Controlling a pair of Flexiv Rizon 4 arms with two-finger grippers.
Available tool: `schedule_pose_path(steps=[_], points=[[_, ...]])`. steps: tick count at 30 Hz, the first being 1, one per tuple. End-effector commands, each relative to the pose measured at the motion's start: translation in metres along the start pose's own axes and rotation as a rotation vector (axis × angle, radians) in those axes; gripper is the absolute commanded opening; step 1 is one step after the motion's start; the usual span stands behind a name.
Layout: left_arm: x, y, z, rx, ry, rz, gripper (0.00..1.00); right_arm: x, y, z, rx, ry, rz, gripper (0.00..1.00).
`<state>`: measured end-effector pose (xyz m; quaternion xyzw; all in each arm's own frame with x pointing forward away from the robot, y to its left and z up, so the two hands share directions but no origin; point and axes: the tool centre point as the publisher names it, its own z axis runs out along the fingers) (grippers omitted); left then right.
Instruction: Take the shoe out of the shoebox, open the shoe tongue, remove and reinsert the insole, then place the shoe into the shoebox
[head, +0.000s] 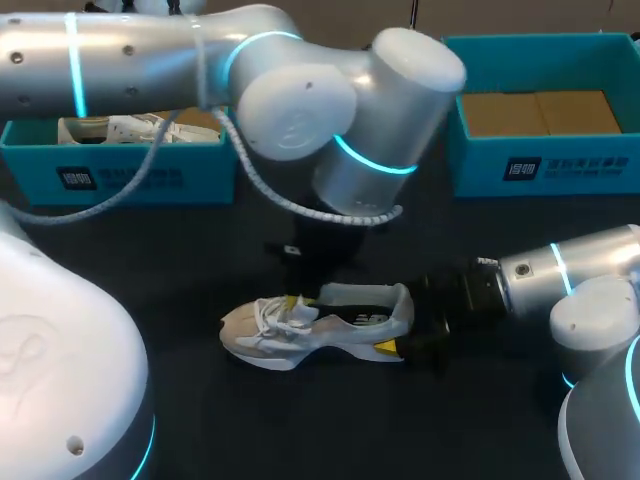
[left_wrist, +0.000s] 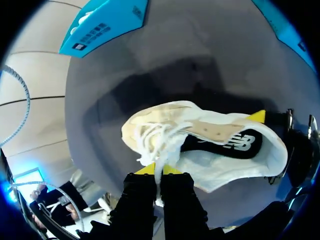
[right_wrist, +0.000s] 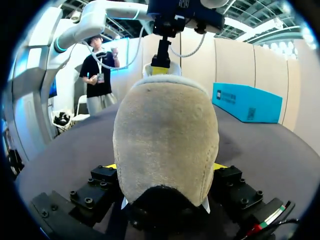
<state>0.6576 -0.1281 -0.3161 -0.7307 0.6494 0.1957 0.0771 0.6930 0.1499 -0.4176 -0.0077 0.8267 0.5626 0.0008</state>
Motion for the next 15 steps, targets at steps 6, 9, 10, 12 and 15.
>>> schedule_pose_path(steps=[6,9,10,12,15], points=[[-0.047,-0.012,0.029,-0.063,0.319,-0.089,0.0,0.004,-0.004,0.004,0.003,-0.002,0.001,0.0],[-0.049,-0.014,0.041,-0.076,0.357,-0.086,0.0,0.004,-0.004,0.004,0.003,-0.002,0.001,0.0],[-0.048,-0.015,0.045,-0.081,0.36,-0.086,0.0,0.004,-0.004,0.004,0.003,-0.002,0.001,0.0],[-0.046,-0.017,0.052,-0.086,0.364,-0.077,0.0,0.004,-0.004,0.004,0.003,-0.002,0.001,0.0],[-0.043,-0.021,0.061,-0.092,0.357,-0.069,0.0,0.004,-0.004,0.004,0.003,-0.002,0.001,0.0]])
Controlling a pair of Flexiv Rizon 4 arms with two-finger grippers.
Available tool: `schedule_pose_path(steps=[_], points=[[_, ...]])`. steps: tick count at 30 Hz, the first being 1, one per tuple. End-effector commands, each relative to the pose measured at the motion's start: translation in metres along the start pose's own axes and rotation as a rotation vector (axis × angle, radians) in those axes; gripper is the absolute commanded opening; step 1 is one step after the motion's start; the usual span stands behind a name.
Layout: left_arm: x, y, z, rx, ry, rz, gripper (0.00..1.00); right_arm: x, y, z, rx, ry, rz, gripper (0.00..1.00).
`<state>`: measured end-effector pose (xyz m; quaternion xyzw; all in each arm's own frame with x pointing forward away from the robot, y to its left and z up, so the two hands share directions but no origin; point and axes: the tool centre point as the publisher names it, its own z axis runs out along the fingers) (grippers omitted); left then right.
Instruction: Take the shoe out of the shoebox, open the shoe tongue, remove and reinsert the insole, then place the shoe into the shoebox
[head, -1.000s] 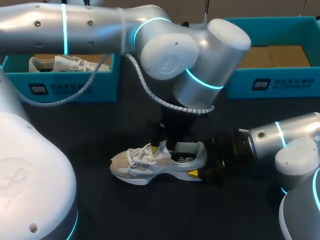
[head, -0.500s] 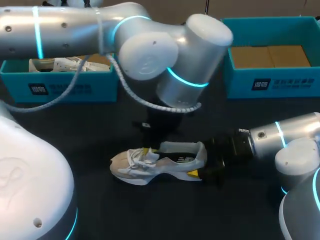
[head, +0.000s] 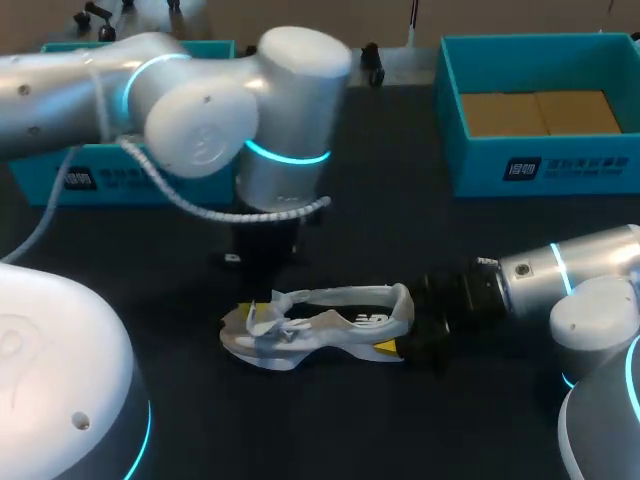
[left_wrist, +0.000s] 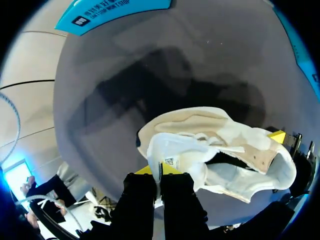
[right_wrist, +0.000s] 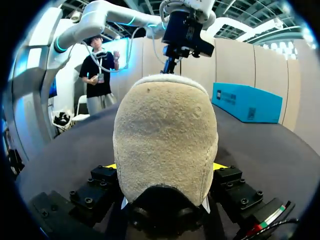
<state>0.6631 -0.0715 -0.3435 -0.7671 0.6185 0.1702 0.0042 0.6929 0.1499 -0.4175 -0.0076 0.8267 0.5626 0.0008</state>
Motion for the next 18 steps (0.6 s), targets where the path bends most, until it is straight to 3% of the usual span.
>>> schedule_pose_path(steps=[1,10,13,15,18], points=[[-0.003,-0.007,0.018,-0.01,0.207,0.007,0.0,0.004,-0.004,0.004,0.003,-0.002,0.001,0.0],[-0.002,-0.015,0.034,-0.025,0.166,0.028,0.0,0.004,-0.004,0.004,0.003,-0.002,0.001,0.0],[-0.011,-0.012,0.038,-0.026,0.156,0.035,0.13,0.004,-0.004,0.004,0.003,-0.002,0.001,0.0],[-0.019,-0.01,0.038,-0.016,0.15,0.034,0.34,0.004,-0.004,0.004,0.003,-0.002,0.001,0.0],[-0.031,-0.01,0.036,0.007,0.143,0.024,0.45,0.004,-0.004,0.004,0.003,-0.002,0.001,0.0]])
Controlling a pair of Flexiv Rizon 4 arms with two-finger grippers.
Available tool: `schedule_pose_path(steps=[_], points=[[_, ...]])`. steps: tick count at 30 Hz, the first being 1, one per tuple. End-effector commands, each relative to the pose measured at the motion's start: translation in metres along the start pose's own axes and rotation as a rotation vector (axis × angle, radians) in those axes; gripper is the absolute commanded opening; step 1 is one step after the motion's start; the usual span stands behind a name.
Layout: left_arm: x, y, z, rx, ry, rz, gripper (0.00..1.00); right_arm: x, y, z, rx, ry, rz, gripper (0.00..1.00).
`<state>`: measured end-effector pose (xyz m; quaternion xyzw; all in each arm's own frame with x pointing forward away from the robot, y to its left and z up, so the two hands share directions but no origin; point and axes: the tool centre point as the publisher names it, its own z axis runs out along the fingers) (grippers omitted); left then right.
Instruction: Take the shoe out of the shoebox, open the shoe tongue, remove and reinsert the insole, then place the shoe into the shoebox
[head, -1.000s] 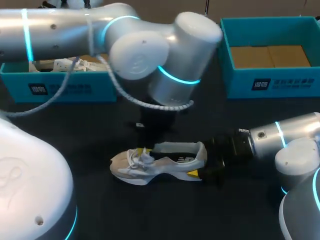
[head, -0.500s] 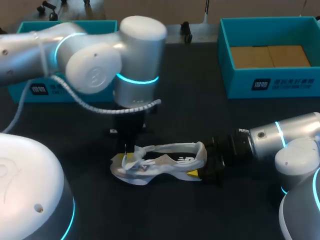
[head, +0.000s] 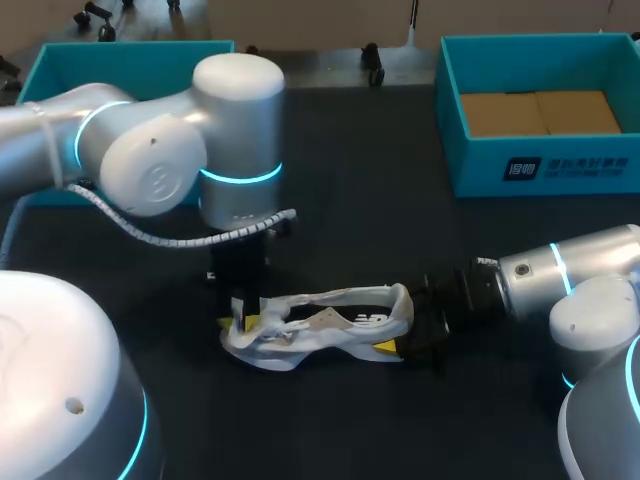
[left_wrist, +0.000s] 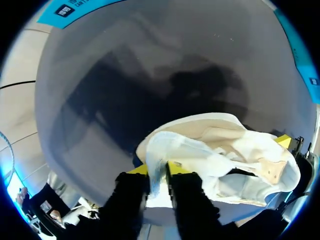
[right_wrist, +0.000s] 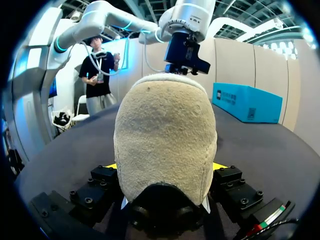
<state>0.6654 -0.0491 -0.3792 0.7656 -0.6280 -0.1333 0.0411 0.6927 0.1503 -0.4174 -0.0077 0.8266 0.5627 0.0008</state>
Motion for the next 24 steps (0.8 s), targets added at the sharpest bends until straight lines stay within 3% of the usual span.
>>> schedule_pose_path(steps=[1,2,3,7,15,24], points=[[-0.02,0.007,-0.004,0.032,0.028,-0.004,0.47,0.004,-0.004,0.004,0.003,-0.002,0.001,0.0],[-0.023,0.008,-0.005,0.044,0.027,-0.005,0.53,0.004,-0.004,0.004,0.003,-0.002,0.001,0.0],[-0.025,0.008,-0.007,0.048,0.024,-0.005,0.65,0.004,-0.004,0.004,0.003,-0.002,0.001,0.0],[-0.03,0.011,-0.015,0.071,0.031,-0.001,0.84,0.004,-0.004,0.004,0.003,-0.002,0.001,0.0],[-0.029,0.018,-0.054,0.132,0.089,0.06,0.8,0.004,-0.004,0.004,0.003,-0.002,0.001,0.0],[-0.009,0.023,-0.1,0.203,0.096,0.198,0.76,0.004,-0.004,0.004,0.003,-0.002,0.001,0.0]])
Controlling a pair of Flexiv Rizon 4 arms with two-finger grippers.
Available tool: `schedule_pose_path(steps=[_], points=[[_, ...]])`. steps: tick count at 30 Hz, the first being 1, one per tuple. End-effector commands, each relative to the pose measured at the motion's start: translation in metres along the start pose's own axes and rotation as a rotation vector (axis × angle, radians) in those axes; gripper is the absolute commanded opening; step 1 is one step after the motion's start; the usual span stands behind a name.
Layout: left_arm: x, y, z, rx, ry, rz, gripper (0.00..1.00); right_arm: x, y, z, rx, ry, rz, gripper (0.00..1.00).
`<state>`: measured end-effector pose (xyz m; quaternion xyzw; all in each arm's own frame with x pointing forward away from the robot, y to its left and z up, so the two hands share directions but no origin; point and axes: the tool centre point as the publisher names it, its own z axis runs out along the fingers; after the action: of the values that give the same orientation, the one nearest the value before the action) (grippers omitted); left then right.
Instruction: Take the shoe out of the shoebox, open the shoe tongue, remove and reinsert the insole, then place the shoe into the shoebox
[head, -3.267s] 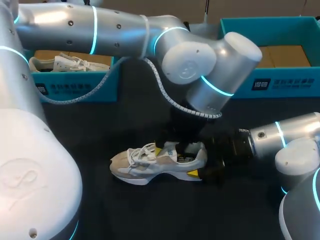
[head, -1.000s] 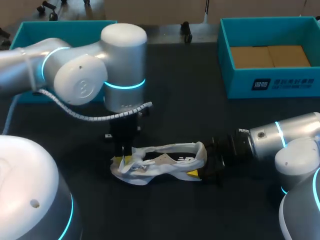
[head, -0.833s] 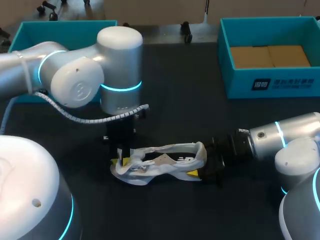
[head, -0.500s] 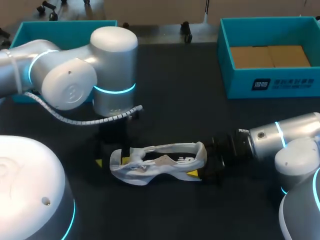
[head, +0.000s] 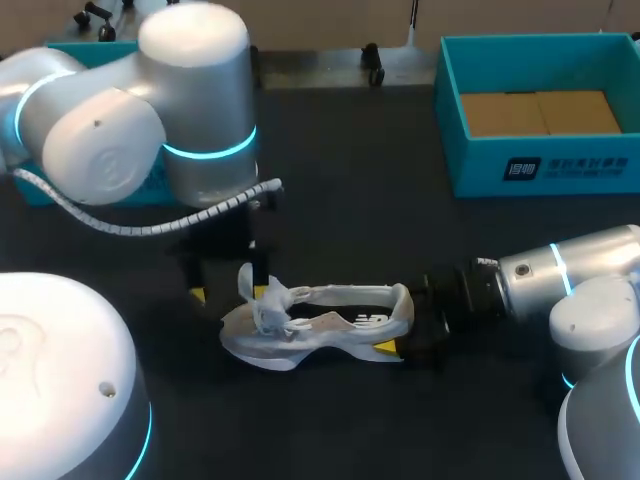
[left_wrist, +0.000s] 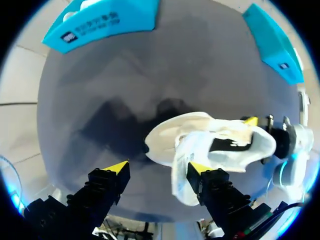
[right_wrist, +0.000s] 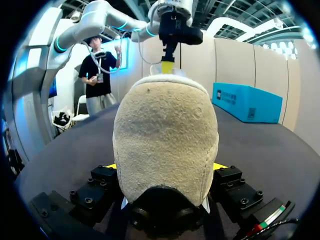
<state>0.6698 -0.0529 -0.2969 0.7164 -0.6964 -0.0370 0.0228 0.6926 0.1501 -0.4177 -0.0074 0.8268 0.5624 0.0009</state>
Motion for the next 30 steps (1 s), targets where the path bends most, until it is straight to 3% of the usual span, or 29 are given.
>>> schedule_pose_path(steps=[1,4,6,9,10,11,21,30], points=[[0.005,0.003,-0.025,0.043,-0.01,0.052,0.74,0.004,-0.004,0.004,0.003,-0.001,0.0,0.0],[0.012,0.0,-0.036,0.057,-0.019,0.132,0.72,0.004,-0.004,0.004,0.003,-0.001,0.0,0.0],[0.016,-0.003,-0.044,0.05,-0.018,0.185,0.64,0.004,-0.004,0.004,0.003,-0.001,0.0,0.0],[0.021,-0.008,-0.056,0.034,-0.01,0.301,0.37,0.004,-0.004,0.004,0.003,-0.001,0.0,0.0],[0.023,-0.009,-0.06,0.027,-0.013,0.363,0.05,0.004,-0.004,0.004,0.003,-0.001,0.0,0.0],[0.024,-0.01,-0.063,0.03,-0.006,0.414,0.0,0.004,-0.004,0.004,0.003,-0.001,0.0,0.0],[0.034,-0.002,-0.08,0.024,-0.121,0.987,0.0,0.004,-0.004,0.004,0.003,-0.001,0.0,0.0],[0.056,-0.005,-0.101,0.003,-0.074,1.359,0.0,0.004,-0.004,0.004,0.003,-0.001,0.0,0.0]])
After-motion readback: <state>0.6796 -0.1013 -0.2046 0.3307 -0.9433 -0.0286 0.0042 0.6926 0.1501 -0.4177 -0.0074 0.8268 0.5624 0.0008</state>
